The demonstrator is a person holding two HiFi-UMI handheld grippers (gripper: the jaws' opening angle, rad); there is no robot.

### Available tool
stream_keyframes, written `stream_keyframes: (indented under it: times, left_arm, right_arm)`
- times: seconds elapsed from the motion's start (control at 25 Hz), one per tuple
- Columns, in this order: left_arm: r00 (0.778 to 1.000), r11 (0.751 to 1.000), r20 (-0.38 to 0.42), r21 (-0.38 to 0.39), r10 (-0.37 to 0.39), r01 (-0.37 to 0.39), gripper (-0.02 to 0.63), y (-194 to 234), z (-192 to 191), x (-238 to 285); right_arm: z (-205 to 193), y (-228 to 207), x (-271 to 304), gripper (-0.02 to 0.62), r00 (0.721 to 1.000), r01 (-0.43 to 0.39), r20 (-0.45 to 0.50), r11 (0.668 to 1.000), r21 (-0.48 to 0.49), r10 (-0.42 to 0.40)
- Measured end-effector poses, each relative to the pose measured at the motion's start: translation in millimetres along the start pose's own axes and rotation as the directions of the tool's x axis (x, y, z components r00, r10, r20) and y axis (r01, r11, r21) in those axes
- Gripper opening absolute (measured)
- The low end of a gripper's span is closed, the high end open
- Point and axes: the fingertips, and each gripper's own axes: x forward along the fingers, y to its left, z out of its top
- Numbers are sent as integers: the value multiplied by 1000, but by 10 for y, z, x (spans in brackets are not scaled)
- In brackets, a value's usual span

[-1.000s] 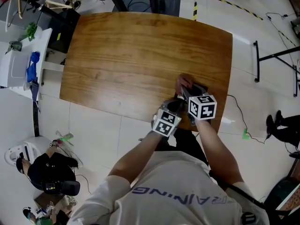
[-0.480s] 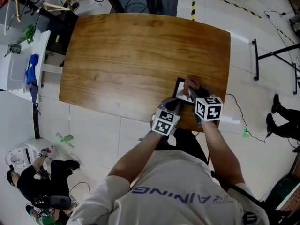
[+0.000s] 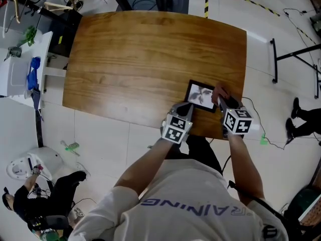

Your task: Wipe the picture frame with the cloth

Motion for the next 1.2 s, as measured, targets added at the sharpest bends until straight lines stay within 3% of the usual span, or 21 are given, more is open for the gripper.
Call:
stream_keyframes:
  times: [0.32, 0.56, 0.72, 0.92, 1.2]
  left_arm:
    - [1000, 1000, -9, -1, -22, 22, 3, -23, -15, -5]
    - [999, 999, -17, 21, -30, 30, 3, -53, -25, 1]
    - [999, 999, -16, 21, -30, 31, 3, -40, -34, 4]
    - [999, 999, -17, 21, -30, 31, 3, -45, -35, -1]
    - [999, 999, -16, 22, -28, 28, 3, -44, -37, -1]
  right_arm:
    - [64, -33, 125, 127, 1000, -3, 10, 1000, -25, 3]
    - [237, 60, 204, 127, 999, -22, 31, 995, -99, 25]
    - [357, 473, 163, 127, 992, -110, 60, 991, -71, 114]
    - [255, 1074, 216, 127, 975, -218, 10, 970, -103, 221]
    - [48, 1287, 432, 127, 972, -235, -62, 955, -182, 227]
